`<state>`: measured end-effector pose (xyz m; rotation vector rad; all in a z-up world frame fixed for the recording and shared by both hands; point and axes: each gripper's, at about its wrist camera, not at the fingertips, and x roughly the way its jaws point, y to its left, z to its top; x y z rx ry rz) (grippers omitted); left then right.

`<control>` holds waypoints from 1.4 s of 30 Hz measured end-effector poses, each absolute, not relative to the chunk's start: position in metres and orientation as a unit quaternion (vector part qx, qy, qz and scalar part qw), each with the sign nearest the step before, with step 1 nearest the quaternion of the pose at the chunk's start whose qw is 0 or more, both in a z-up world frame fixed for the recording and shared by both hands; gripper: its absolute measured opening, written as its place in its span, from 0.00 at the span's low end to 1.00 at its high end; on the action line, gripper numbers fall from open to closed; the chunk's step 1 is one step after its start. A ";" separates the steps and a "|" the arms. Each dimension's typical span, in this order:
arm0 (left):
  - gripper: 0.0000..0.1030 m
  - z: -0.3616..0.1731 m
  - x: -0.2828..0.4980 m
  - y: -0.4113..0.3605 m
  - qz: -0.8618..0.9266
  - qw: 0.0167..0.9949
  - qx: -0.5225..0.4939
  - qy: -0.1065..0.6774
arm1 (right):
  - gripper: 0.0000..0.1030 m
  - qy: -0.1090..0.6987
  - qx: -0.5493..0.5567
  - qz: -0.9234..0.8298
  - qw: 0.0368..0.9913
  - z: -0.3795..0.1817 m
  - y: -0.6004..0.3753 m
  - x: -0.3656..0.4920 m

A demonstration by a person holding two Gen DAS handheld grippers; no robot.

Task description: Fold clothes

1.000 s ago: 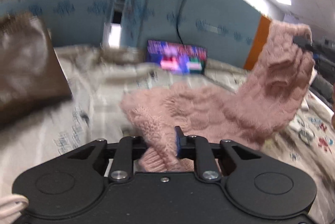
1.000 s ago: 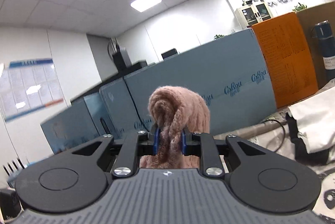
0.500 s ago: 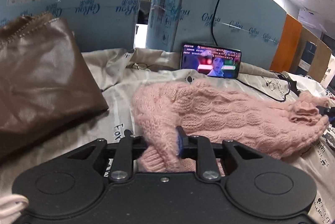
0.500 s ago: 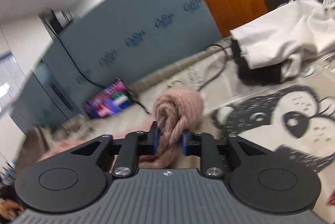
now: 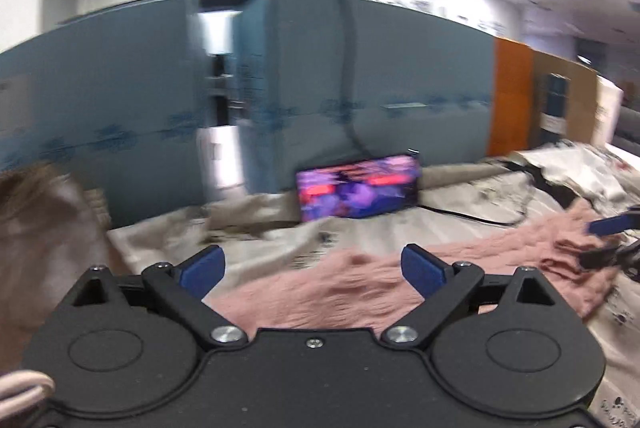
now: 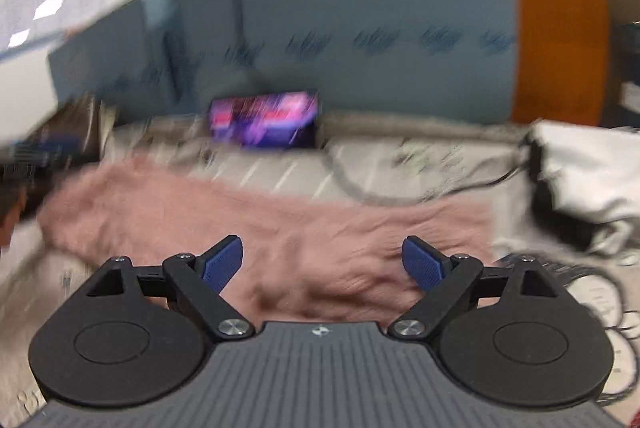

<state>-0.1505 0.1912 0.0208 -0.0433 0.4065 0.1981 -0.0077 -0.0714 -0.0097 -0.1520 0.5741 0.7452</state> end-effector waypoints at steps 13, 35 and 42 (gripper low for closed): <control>0.91 -0.008 -0.123 0.196 0.068 0.964 -0.038 0.255 | 0.17 0.226 0.009 0.229 0.947 0.006 -0.139 0.014; 0.91 -0.007 -0.119 0.211 0.032 0.969 -0.043 0.242 | 0.84 0.124 0.015 0.066 0.990 0.024 -0.178 0.027; 0.28 -0.008 -0.126 0.202 0.027 0.977 -0.019 0.211 | 0.87 0.207 -0.021 0.355 0.911 0.018 -0.127 0.066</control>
